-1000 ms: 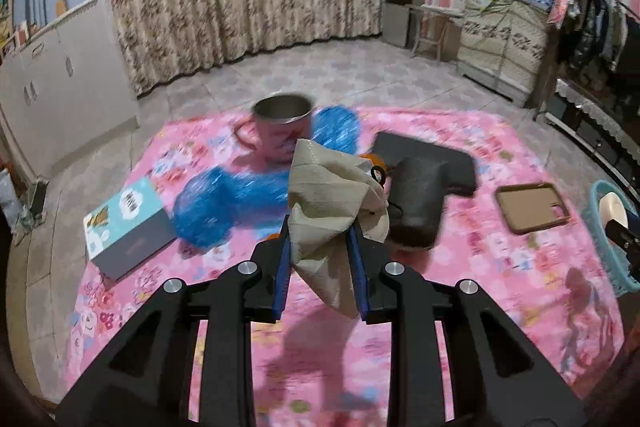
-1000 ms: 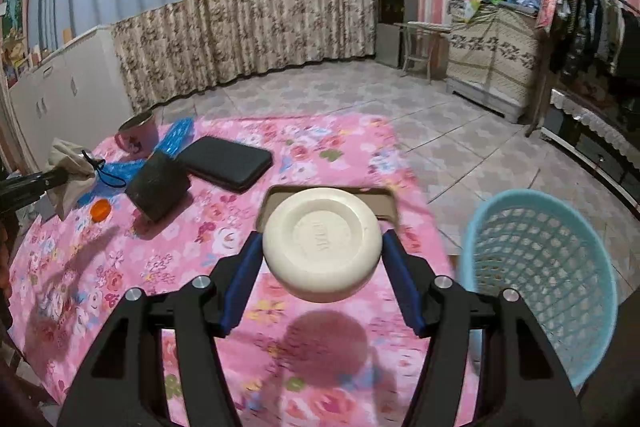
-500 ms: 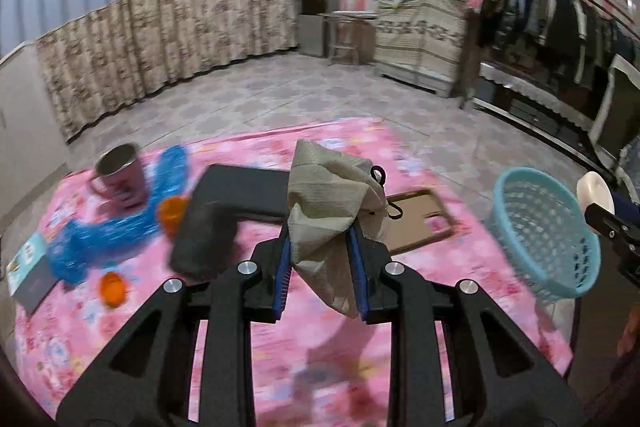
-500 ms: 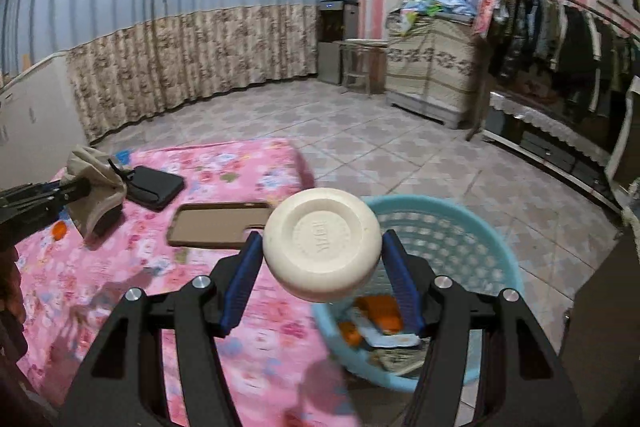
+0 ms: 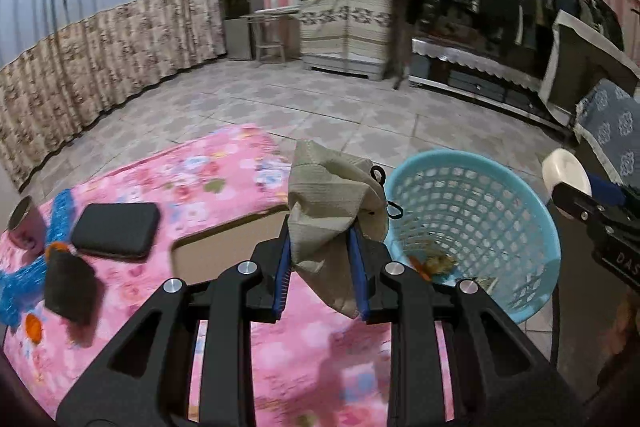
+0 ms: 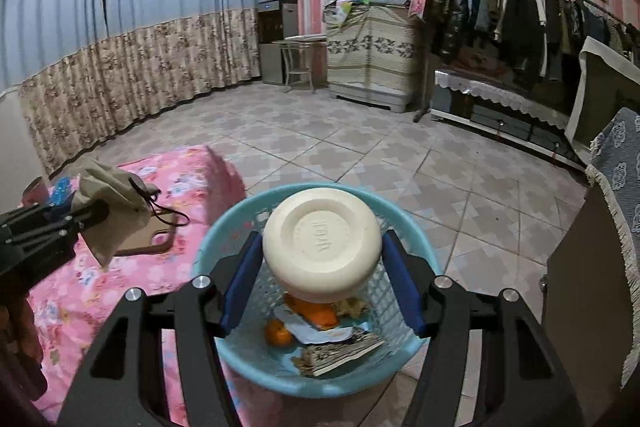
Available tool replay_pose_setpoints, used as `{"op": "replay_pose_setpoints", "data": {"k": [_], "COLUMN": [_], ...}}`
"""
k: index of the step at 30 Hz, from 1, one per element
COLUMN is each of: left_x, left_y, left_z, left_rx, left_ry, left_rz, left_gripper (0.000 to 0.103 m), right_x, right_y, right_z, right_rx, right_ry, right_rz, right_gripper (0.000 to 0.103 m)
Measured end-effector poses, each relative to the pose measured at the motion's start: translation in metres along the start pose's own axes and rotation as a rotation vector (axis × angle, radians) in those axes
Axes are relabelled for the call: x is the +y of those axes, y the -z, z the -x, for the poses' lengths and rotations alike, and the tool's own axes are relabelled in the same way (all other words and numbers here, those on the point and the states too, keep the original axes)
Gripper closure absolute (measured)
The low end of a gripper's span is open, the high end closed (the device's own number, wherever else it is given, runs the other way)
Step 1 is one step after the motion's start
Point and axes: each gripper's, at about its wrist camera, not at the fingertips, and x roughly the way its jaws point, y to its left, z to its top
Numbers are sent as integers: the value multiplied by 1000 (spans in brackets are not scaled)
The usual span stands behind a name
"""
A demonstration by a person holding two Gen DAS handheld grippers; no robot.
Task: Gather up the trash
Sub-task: 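Open the right tool to drop the soap while the left tool releases the cloth, then move both tools back over the bedspread toward the orange cap and speaker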
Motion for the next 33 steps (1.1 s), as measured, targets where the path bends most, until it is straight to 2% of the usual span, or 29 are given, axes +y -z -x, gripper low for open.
{"op": "replay_pose_setpoints", "data": {"k": [7, 9, 12, 14, 17, 25, 30, 32, 33], "left_x": [-39, -47, -56, -59, -58, -21, 5, 14, 20], "left_y": [-11, -14, -19, -21, -23, -29, -22, -20, -18], "left_z": [-25, -31, -36, -36, -30, -2, 13, 17, 20], "left_rx": [5, 11, 8, 0, -27, -90, -99, -99, -99], "left_ry": [53, 68, 77, 74, 52, -53, -100, -122, -135], "left_rz": [-55, -65, -69, -72, -69, -13, 27, 30, 34], "left_gripper": [78, 75, 63, 45, 33, 5, 6, 6, 6], "right_x": [-20, -25, -31, -31, -32, -23, -12, -9, -7], "right_y": [-6, -7, -7, -3, 0, 3, 0, -3, -6], "right_z": [-24, -30, -34, -36, -38, -47, -59, -63, -65], "right_rx": [23, 29, 36, 41, 50, 71, 81, 77, 70], "right_ry": [23, 22, 25, 26, 30, 18, 2, -3, 8], "right_rz": [-22, -34, -45, -47, -46, -37, -30, -30, -28], "right_gripper": [42, 42, 42, 42, 42, 42, 42, 36, 27]}}
